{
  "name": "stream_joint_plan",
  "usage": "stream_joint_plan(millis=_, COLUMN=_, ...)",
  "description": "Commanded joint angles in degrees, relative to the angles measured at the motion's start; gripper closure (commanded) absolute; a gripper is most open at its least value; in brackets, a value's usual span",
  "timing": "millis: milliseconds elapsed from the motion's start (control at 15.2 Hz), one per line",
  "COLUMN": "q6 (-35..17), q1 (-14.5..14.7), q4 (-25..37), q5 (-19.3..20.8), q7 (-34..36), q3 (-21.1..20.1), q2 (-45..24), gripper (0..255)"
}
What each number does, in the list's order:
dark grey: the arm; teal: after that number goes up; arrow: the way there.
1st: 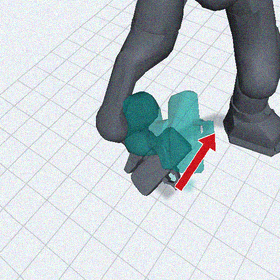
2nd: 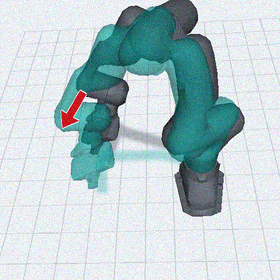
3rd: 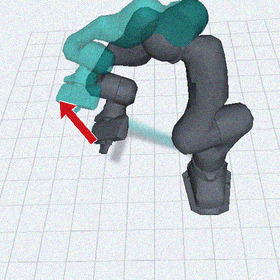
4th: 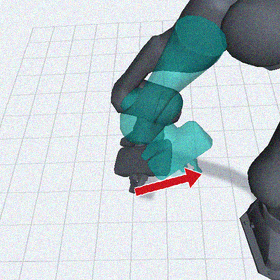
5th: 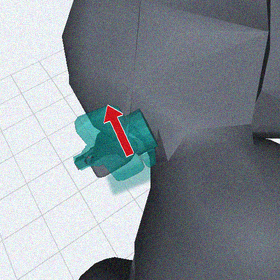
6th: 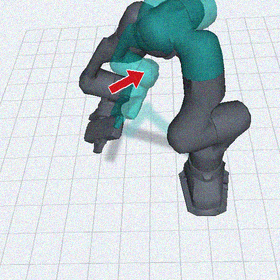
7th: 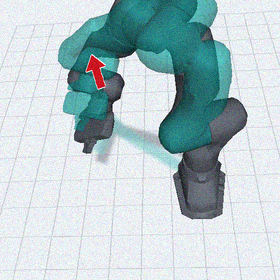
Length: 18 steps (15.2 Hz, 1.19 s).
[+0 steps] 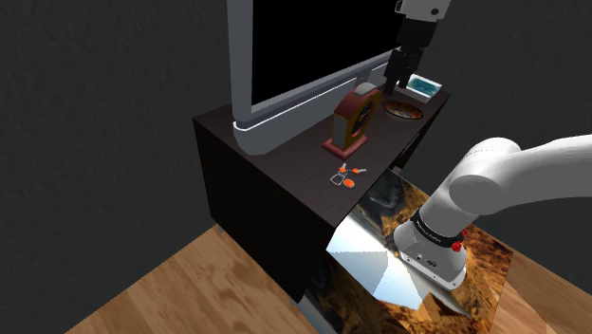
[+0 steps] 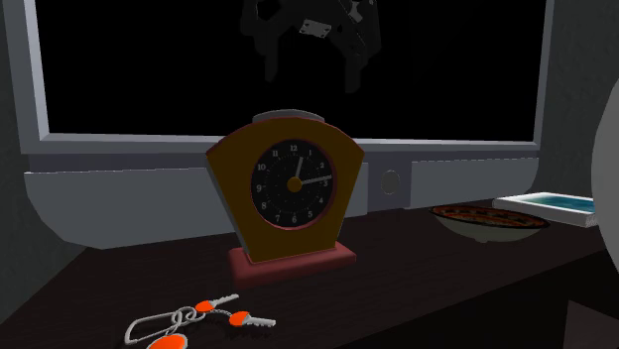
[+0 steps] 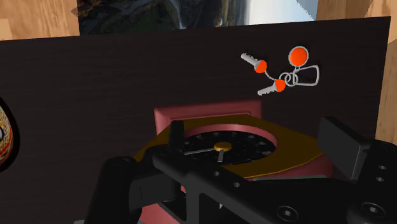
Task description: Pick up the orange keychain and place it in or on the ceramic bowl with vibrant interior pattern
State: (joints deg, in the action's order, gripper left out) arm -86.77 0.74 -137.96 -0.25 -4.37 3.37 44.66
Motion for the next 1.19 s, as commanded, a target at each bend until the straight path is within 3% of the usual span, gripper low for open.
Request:
stream_joint_plan(millis=0, q6=0.0, q1=0.0, q4=0.0, q5=0.0, q7=0.0, q3=0.0, q2=0.0, gripper=0)
stream_joint_plan(millis=594, q6=-12.2, q1=2.3, q4=-18.8, q5=-7.2, q7=12.8, q3=-10.1, q2=10.1, gripper=0)
stream_joint_plan(millis=1122, q6=-26.3, q1=8.2, q4=-30.3, q5=-17.2, q7=25.6, q3=-22.6, q2=10.6, gripper=0)
